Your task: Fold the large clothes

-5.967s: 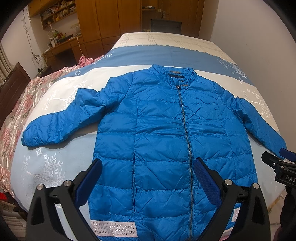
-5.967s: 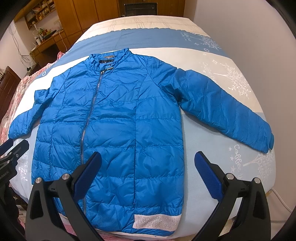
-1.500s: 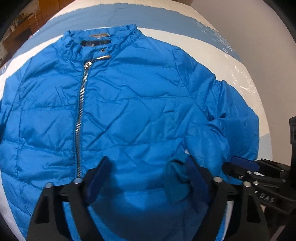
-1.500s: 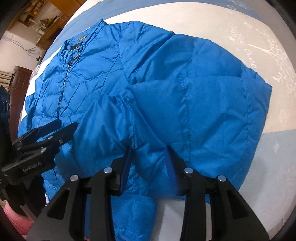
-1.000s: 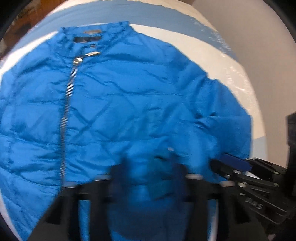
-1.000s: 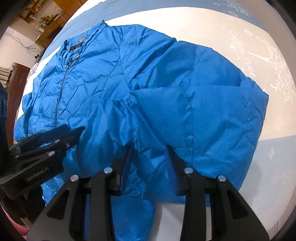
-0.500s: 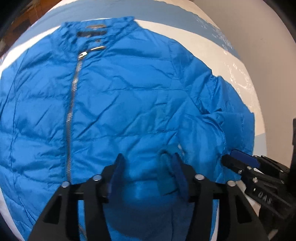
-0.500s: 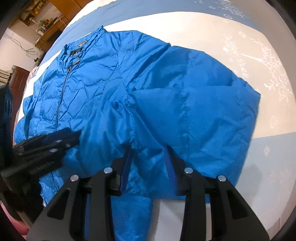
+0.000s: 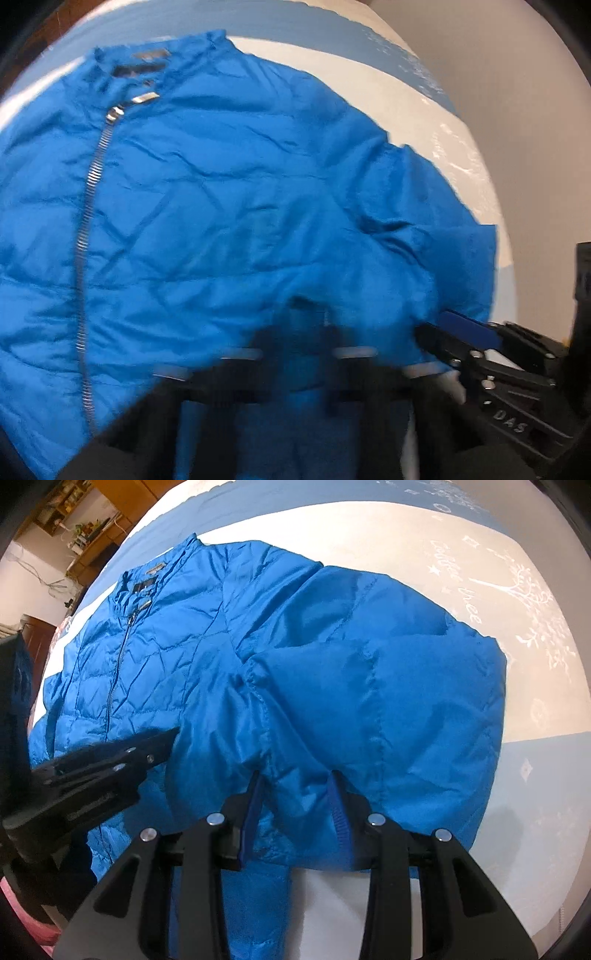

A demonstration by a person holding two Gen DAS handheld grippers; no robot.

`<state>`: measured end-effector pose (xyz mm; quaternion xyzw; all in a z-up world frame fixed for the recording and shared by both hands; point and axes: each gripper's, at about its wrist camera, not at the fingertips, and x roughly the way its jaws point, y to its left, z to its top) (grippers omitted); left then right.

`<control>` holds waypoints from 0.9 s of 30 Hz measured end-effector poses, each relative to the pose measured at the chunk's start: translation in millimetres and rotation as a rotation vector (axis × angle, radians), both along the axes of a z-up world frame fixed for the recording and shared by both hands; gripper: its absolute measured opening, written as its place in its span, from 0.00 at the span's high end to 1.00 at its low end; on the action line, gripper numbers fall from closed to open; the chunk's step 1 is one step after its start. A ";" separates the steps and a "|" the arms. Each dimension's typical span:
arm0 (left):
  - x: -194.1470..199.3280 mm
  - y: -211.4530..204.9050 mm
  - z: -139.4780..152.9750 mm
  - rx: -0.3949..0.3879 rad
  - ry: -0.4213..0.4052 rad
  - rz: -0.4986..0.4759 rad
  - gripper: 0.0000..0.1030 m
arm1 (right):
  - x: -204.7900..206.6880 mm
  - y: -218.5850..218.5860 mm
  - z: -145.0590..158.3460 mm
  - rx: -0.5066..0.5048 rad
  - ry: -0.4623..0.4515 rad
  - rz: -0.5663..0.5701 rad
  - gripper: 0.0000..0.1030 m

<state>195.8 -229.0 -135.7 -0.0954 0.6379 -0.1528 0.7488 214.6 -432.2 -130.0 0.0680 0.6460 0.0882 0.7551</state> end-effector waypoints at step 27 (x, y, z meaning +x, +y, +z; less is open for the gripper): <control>47.7 262.3 18.8 0.308 -0.132 0.376 0.98 | 38.9 53.4 5.3 0.045 -0.039 0.095 0.65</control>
